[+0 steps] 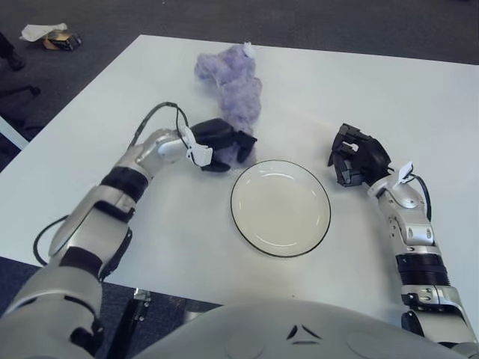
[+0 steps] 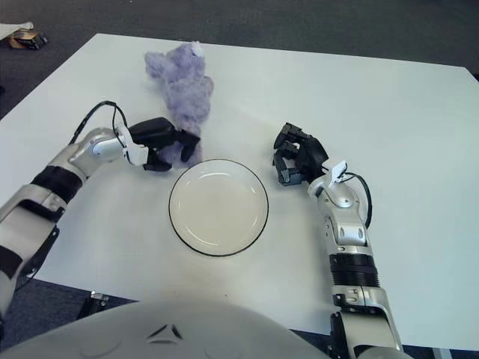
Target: Put the doll into the plate.
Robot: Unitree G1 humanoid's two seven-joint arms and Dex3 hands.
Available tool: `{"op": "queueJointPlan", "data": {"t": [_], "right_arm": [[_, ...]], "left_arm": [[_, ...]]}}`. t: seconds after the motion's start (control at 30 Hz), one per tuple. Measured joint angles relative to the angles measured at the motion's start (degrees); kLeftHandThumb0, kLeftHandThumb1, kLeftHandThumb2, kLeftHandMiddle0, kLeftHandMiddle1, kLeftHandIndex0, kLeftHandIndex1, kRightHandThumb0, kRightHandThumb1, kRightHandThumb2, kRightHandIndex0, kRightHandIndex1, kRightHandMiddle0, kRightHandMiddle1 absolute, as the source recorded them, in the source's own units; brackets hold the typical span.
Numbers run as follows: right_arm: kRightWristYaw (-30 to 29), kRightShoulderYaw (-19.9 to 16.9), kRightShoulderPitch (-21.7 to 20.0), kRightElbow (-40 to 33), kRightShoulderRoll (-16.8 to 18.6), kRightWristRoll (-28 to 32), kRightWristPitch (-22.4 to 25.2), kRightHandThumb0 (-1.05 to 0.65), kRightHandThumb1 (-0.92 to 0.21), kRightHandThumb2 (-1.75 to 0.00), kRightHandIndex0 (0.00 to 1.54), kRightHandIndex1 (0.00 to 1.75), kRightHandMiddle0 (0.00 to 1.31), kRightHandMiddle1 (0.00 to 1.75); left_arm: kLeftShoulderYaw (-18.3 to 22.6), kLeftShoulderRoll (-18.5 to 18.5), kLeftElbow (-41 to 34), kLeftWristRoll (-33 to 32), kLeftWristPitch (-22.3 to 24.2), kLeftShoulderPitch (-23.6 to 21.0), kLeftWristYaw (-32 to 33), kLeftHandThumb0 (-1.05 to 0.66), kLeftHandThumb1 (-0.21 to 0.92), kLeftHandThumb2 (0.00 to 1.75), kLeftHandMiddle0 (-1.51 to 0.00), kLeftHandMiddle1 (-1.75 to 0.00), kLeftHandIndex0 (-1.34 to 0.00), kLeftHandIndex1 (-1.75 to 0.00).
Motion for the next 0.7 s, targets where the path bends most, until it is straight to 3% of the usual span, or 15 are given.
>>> {"op": "queueJointPlan", "data": {"t": [0.43, 0.7], "right_arm": [[-0.6, 0.0, 0.1, -0.2, 0.0, 0.0, 0.4, -0.01, -0.22, -1.43, 0.57, 1.75, 0.56, 1.74], [-0.6, 0.0, 0.1, -0.2, 0.0, 0.0, 0.5, -0.01, -0.22, -1.43, 0.57, 1.75, 0.56, 1.74]], "left_arm": [[2.0, 0.4, -10.4, -13.3, 4.3, 7.4, -13.7, -0.56, 0.15, 1.52, -1.32, -1.75, -0.76, -1.75], [3.5, 0.3, -17.3, -17.8, 10.6, 9.7, -19.6, -0.56, 0.15, 1.53, -1.3, -1.75, -0.76, -1.75]]}}
